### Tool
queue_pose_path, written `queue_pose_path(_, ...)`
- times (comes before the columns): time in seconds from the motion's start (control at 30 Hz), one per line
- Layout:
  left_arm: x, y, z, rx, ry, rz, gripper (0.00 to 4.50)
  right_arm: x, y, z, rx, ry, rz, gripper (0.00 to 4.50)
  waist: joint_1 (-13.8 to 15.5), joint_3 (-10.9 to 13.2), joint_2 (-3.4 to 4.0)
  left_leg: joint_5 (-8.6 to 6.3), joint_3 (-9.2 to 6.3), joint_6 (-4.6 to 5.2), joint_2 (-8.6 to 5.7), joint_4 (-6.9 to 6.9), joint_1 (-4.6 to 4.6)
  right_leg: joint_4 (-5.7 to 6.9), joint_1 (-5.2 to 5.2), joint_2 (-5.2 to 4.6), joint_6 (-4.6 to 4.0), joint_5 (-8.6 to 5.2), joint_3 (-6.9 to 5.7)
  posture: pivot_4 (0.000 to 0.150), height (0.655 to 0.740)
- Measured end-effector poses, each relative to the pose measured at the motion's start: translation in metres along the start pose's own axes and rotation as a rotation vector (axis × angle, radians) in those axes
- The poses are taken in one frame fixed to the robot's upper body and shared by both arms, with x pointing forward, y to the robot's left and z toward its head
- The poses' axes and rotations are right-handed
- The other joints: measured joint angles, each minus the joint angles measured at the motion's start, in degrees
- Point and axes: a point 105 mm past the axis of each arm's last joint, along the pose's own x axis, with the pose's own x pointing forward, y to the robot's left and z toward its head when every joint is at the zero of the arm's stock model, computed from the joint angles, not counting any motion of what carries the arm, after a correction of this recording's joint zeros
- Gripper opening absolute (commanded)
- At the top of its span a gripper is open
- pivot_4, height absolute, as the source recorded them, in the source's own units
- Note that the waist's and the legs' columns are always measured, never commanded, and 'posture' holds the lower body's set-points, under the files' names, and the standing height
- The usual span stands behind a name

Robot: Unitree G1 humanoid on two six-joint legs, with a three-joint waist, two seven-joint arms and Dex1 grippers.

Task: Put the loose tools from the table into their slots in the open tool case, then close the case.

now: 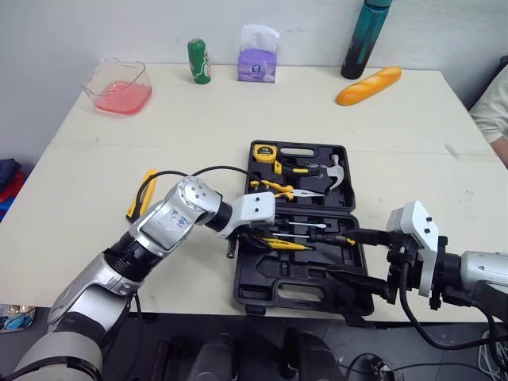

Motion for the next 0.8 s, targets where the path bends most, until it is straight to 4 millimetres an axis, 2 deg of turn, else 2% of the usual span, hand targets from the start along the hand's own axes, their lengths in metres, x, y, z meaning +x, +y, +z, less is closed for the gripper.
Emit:
queue_pose_path(0.03, 0.001, 0.0, 0.0, 0.002, 0.0, 0.0, 0.52, 0.0, 0.0, 0.0, -0.001, -0.001, -0.001, 4.5, 0.08, 0.0, 0.0, 0.0, 0.0, 0.0, 0.0, 0.01, 0.0, 0.0, 0.0, 0.0, 0.0, 0.0, 0.0, 0.15, 0.7314)
queue_pose_path(0.07, 0.001, 0.0, 0.001, 0.001, -0.001, 0.0, 1.54, 0.0, 0.0, 0.001, -0.004, -0.002, -0.001, 4.5, 0.14, 0.0, 0.0, 0.0, -0.01, 0.0, 0.0, 0.01, 0.0, 0.0, 0.0, 0.0, 0.0, 0.0, 0.01, 0.15, 0.7314)
queue_pose_path(0.1, 0.001, 0.0, 0.0, -0.003, 0.0, -0.001, 1.88, 0.0, 0.0, 0.002, -0.007, -0.004, -0.001, 4.5, 0.15, 0.0, 0.0, 0.0, -0.01, 0.0, 0.0, 0.01, 0.0, 0.0, 0.0, 0.0, 0.0, 0.0, 0.01, 0.15, 0.7314)
queue_pose_path(0.13, 0.001, 0.0, 0.001, -0.007, -0.001, -0.005, 2.47, 0.0, -0.001, 0.002, -0.01, -0.002, -0.001, 4.5, 0.15, 0.0, 0.0, 0.0, -0.02, 0.0, 0.0, 0.01, -0.01, 0.0, 0.01, 0.0, 0.0, 0.0, 0.01, 0.15, 0.7314)
queue_pose_path(0.2, 0.0, -0.001, 0.0, -0.029, -0.003, -0.01, 3.11, 0.0, -0.001, 0.002, -0.012, 0.001, -0.002, 4.5, 0.13, 0.0, 0.0, 0.0, -0.02, 0.0, 0.0, 0.01, -0.01, 0.0, 0.0, 0.0, 0.0, 0.0, 0.0, 0.15, 0.7314)
queue_pose_path(0.3, -0.005, -0.002, 0.005, -0.075, -0.077, -0.016, 4.35, 0.0, -0.001, 0.002, -0.012, 0.001, -0.002, 4.5, 0.1, 0.0, 0.0, 0.0, -0.03, 0.01, 0.0, 0.01, -0.02, 0.0, 0.0, 0.0, 0.0, 0.0, 0.01, 0.15, 0.7314)
queue_pose_path(0.4, -0.013, -0.003, 0.015, -0.063, -0.173, -0.013, 4.35, 0.0, -0.001, 0.002, -0.013, 0.0, -0.002, 4.5, 0.08, 0.0, 0.0, 0.0, -0.04, 0.0, 0.01, 0.01, -0.01, 0.01, 0.0, -0.01, 0.0, 0.0, 0.02, 0.15, 0.7314)
queue_pose_path(0.43, -0.018, -0.004, 0.017, -0.045, -0.215, -0.009, 4.1, 0.0, -0.001, 0.002, -0.013, 0.0, -0.002, 4.5, 0.07, 0.0, 0.0, 0.0, -0.04, 0.0, 0.0, 0.01, 0.0, 0.01, 0.01, -0.02, 0.0, 0.0, 0.02, 0.15, 0.7314)
queue_pose_path(0.53, -0.024, -0.006, 0.021, -0.023, -0.337, -0.011, 2.97, 0.0, -0.001, 0.003, -0.014, -0.001, -0.002, 4.5, 0.11, 0.0, 0.0, 0.0, -0.04, 0.0, 0.0, 0.04, -0.01, 0.02, 0.02, -0.02, -0.01, 0.01, 0.0, 0.15, 0.7314)
queue_pose_path(0.73, -0.014, -0.007, 0.009, -0.106, -0.411, -0.027, 0.13, 0.003, 0.0, 0.004, -0.033, -0.006, 0.004, 4.5, 0.2, 0.0, 0.0, 0.0, -0.04, 0.01, -0.02, 0.07, 0.0, 0.01, 0.05, -0.01, 0.0, 0.01, -0.04, 0.15, 0.7314)
queue_pose_path(0.8, -0.008, -0.004, 0.004, -0.128, -0.401, -0.012, 0.05, 0.004, 0.0, 0.002, -0.031, 0.001, 0.009, 4.5, 0.24, 0.0, 0.0, 0.0, -0.05, 0.01, -0.02, 0.07, 0.0, 0.01, 0.04, 0.0, 0.0, 0.01, -0.05, 0.15, 0.7314)
